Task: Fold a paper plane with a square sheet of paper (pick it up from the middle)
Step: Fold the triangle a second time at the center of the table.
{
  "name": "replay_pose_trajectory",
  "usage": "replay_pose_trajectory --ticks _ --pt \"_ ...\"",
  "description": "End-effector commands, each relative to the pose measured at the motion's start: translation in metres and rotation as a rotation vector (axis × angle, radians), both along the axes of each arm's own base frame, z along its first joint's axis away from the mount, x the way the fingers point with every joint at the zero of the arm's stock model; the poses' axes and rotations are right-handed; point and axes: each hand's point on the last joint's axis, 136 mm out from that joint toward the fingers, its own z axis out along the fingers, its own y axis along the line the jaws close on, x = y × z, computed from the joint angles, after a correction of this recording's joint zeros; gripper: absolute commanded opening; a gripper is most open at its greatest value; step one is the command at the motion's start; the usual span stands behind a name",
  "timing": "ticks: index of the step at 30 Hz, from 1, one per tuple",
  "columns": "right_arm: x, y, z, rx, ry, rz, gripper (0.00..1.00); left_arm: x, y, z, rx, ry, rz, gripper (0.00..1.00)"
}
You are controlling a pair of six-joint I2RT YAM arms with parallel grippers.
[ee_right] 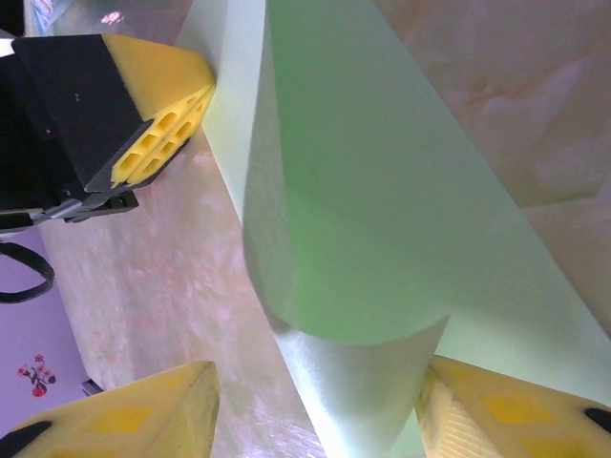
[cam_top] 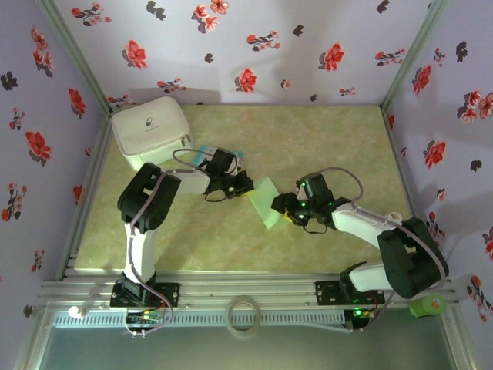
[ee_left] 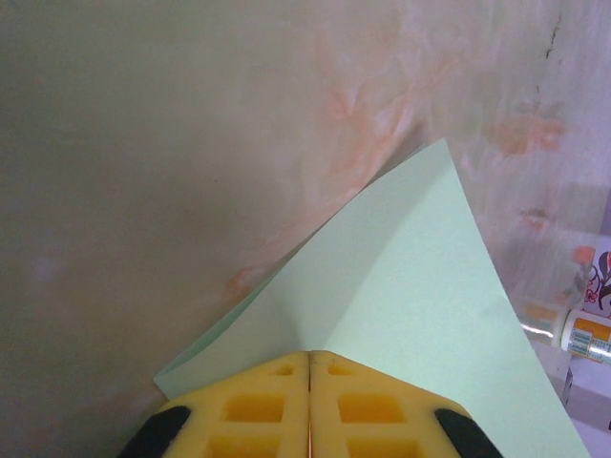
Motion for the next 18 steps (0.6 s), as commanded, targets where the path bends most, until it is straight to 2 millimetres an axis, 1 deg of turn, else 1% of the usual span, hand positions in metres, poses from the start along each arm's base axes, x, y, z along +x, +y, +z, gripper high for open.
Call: replay_pose_trajectory --ticks 1,4,10,15,18 --pt "0.004 -0.004 0.004 -0.021 -0.047 0.049 0.59 -0.014 0.016 -0.034 0.083 0.105 0.015 0.08" --pt "0.011 -0.005 0.010 -0.012 -0.096 0.055 0.63 -0.014 0.016 -0.035 0.084 0.106 0.013 0.08" --pt "0.020 -0.004 0.017 0.034 -0.128 0.088 0.64 -0.015 0.015 -0.035 0.083 0.107 0.012 0.08" --pt "0.026 -0.010 0.018 0.057 -0.144 0.089 0.63 -0.015 0.015 -0.034 0.085 0.105 0.006 0.09" --pt "0.031 -0.007 0.024 0.115 -0.151 0.091 0.63 -0.015 0.015 -0.034 0.085 0.106 0.008 0.09"
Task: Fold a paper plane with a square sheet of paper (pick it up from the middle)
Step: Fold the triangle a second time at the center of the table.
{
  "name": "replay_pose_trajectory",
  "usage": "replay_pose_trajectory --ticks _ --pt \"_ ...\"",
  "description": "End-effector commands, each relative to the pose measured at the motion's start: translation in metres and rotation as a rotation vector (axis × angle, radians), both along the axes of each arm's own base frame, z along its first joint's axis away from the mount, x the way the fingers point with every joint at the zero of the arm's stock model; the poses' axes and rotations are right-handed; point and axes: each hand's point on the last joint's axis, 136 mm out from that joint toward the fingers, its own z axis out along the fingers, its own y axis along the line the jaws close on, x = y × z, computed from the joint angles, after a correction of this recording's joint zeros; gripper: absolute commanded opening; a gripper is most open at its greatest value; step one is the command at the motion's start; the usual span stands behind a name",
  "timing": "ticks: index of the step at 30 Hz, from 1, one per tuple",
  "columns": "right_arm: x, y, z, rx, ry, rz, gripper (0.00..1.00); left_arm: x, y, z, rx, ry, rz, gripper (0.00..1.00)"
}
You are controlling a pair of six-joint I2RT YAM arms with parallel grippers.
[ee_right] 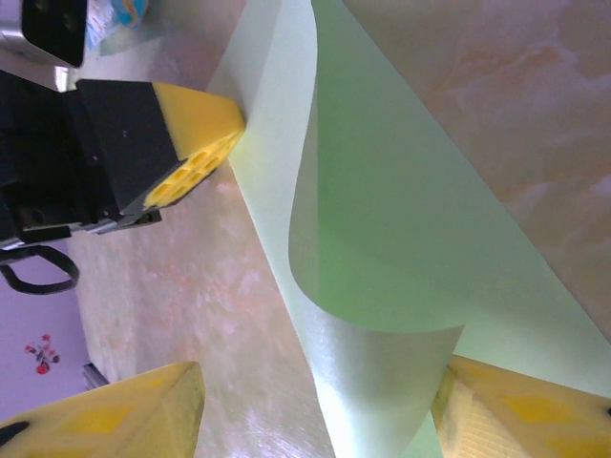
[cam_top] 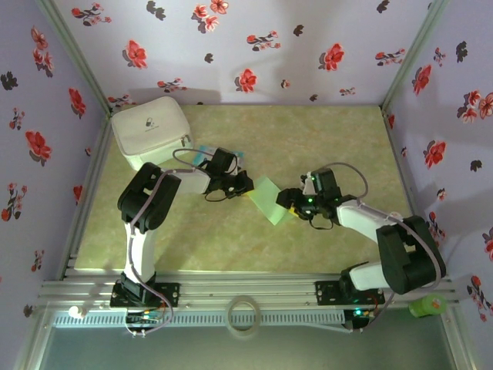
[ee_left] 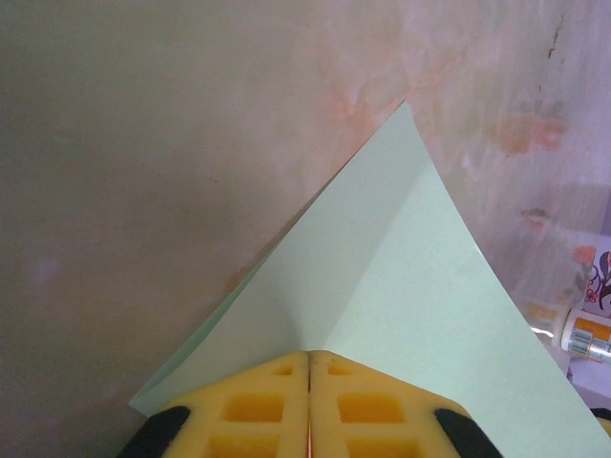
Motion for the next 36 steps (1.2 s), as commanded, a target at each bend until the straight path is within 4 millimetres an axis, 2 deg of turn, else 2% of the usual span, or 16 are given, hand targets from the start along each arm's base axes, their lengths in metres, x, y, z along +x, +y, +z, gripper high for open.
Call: replay_pose_trajectory --ticks 1,6,10,14,19,24,29,33,36 --pt "0.013 0.010 0.019 0.087 -0.065 0.038 0.63 -0.014 0.015 -0.035 0.084 0.101 0.009 0.08" --pt "0.018 0.019 0.028 0.154 -0.080 0.063 0.63 -0.014 0.015 -0.035 0.083 0.101 0.009 0.08" --pt "0.012 0.023 0.028 0.182 -0.062 0.083 0.62 -0.014 0.014 -0.035 0.082 0.101 0.008 0.09" --pt "0.006 0.020 0.018 0.152 -0.026 0.092 0.60 -0.014 0.014 -0.034 0.081 0.100 0.009 0.08" --pt "0.009 0.014 0.003 0.081 0.027 0.116 0.54 -0.014 0.014 -0.032 0.079 0.097 0.003 0.08" --pt "0.016 0.005 0.000 0.056 0.046 0.112 0.45 -0.014 0.012 -0.027 0.069 0.089 -0.003 0.09" --pt "0.014 0.002 -0.005 0.034 0.072 0.117 0.31 -0.009 0.007 -0.016 0.045 0.066 -0.014 0.10" --pt "0.010 -0.003 -0.014 0.001 0.096 0.109 0.20 -0.006 0.002 -0.002 0.020 0.045 -0.022 0.11" --pt "0.008 -0.005 -0.021 -0.003 0.121 0.084 0.14 -0.003 -0.002 0.016 -0.005 0.011 -0.029 0.14"
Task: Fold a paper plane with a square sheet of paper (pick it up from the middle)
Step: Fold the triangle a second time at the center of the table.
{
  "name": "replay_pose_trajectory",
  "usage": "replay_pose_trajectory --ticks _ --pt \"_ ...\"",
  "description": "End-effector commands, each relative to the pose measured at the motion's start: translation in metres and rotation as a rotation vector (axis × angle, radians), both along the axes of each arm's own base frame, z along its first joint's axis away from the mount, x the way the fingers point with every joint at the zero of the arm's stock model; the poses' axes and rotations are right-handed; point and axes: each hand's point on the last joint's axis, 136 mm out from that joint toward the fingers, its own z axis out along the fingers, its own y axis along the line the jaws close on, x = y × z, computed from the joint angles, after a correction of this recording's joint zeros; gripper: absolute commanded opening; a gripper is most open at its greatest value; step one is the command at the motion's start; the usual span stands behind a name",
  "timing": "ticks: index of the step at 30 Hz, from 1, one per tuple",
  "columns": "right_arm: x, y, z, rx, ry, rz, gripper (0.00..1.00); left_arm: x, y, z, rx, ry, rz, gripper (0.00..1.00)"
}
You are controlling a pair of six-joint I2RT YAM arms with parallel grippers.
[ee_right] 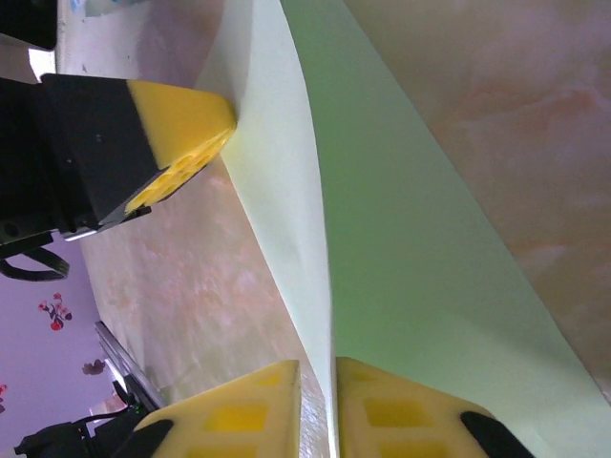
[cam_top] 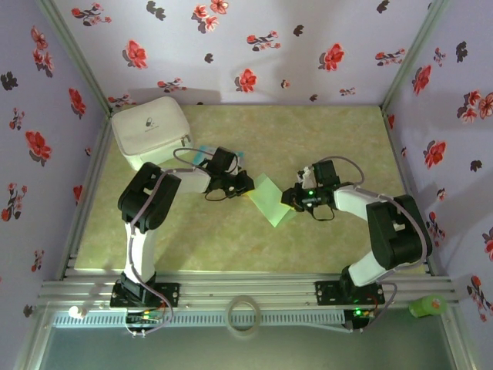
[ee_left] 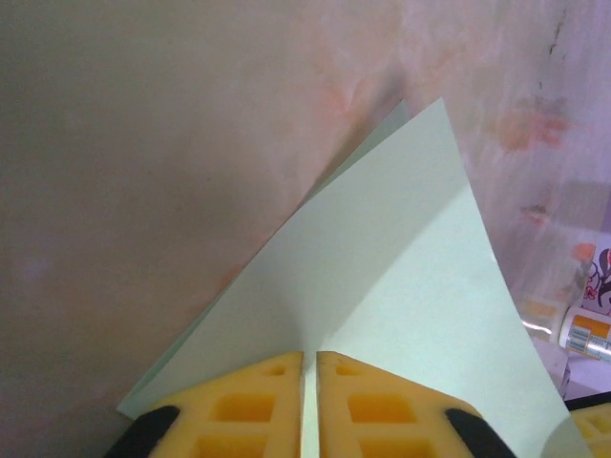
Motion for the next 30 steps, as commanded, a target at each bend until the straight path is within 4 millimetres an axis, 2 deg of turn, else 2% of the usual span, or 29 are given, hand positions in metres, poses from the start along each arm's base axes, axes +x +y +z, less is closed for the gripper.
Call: replay_pose_trajectory --ticks 1,5,9,13,17,22,24,27,30 --pt "-0.003 -0.006 -0.012 -0.028 0.040 -0.028 0.13 -0.002 -0.001 0.022 -0.014 -0.018 -0.021 0.16" --pt "-0.002 -0.010 -0.019 -0.045 0.063 -0.086 0.08 0.000 -0.002 0.046 -0.039 -0.060 -0.022 0.21" --pt "-0.002 -0.010 -0.026 -0.071 0.083 -0.124 0.07 -0.002 0.001 0.059 -0.048 -0.078 -0.019 0.23" --pt "-0.007 -0.001 -0.028 -0.070 0.092 -0.163 0.07 -0.005 0.003 0.066 -0.050 -0.083 -0.012 0.23" --pt "-0.011 0.006 -0.032 -0.097 0.108 -0.224 0.07 -0.007 0.004 0.064 -0.054 -0.071 0.005 0.23" --pt "-0.016 0.013 -0.026 -0.105 0.095 -0.310 0.09 -0.010 0.004 0.061 -0.053 -0.056 0.016 0.23" --pt "-0.019 0.009 -0.025 -0.136 0.093 -0.362 0.10 -0.011 0.004 0.058 -0.048 -0.047 0.021 0.23" --pt "-0.022 0.006 -0.024 -0.127 0.097 -0.425 0.10 -0.014 0.005 0.049 -0.032 -0.015 0.042 0.21" --pt "-0.024 0.012 -0.020 -0.078 0.104 -0.419 0.11 -0.019 0.001 0.039 -0.023 0.008 0.037 0.20"
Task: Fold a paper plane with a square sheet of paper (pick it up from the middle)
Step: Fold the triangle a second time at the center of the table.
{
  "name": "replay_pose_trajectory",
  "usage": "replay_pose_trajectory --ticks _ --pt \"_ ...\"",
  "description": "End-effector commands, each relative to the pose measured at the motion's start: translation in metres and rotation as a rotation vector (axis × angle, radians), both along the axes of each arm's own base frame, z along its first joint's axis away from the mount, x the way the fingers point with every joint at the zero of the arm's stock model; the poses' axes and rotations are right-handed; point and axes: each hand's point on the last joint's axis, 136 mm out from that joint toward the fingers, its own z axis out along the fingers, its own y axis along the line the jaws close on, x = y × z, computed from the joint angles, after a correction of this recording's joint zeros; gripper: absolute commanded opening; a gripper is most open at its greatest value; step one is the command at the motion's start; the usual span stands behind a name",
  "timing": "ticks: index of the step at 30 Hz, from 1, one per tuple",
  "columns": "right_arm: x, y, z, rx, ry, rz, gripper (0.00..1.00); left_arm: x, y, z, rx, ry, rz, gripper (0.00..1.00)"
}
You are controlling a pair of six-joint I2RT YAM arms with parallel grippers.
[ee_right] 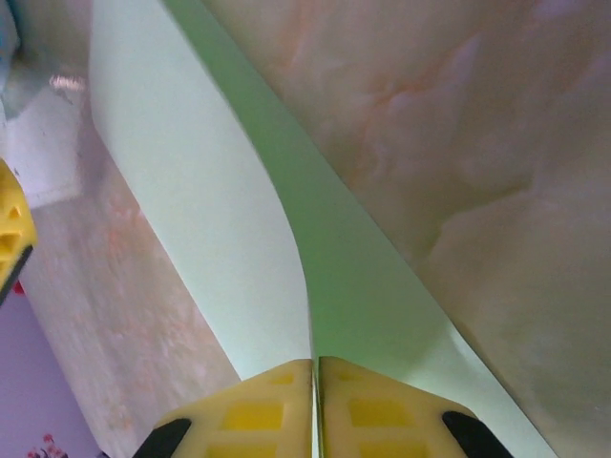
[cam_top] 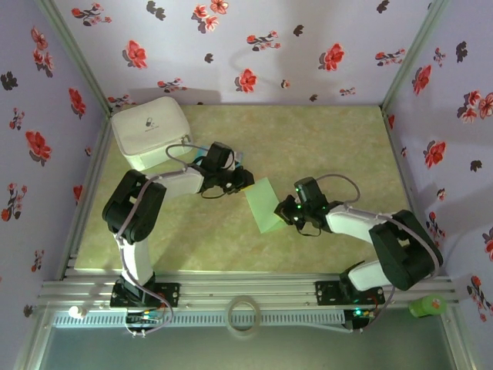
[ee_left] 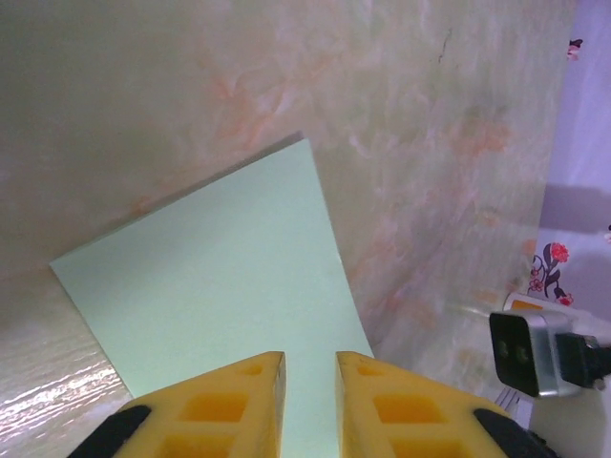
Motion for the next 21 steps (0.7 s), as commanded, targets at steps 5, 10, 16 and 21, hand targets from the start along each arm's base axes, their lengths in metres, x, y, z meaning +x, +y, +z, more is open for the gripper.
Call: replay_pose_trajectory --ticks 5,10,16,21 --pt "0.001 0.011 0.009 0.082 -0.006 -0.003 0.20 -0.011 -0.014 -0.021 0.022 0.063 -0.012 0.18" --pt "-0.002 0.016 0.017 0.050 -0.021 0.096 0.29 -0.019 -0.005 -0.041 0.105 0.105 0.005 0.14" --pt "0.000 0.010 0.020 0.031 -0.024 0.153 0.36 -0.025 -0.001 -0.056 0.126 0.131 0.010 0.12" --pt "0.002 0.011 0.023 0.062 -0.030 0.210 0.40 -0.027 0.000 -0.064 0.133 0.133 -0.003 0.11"
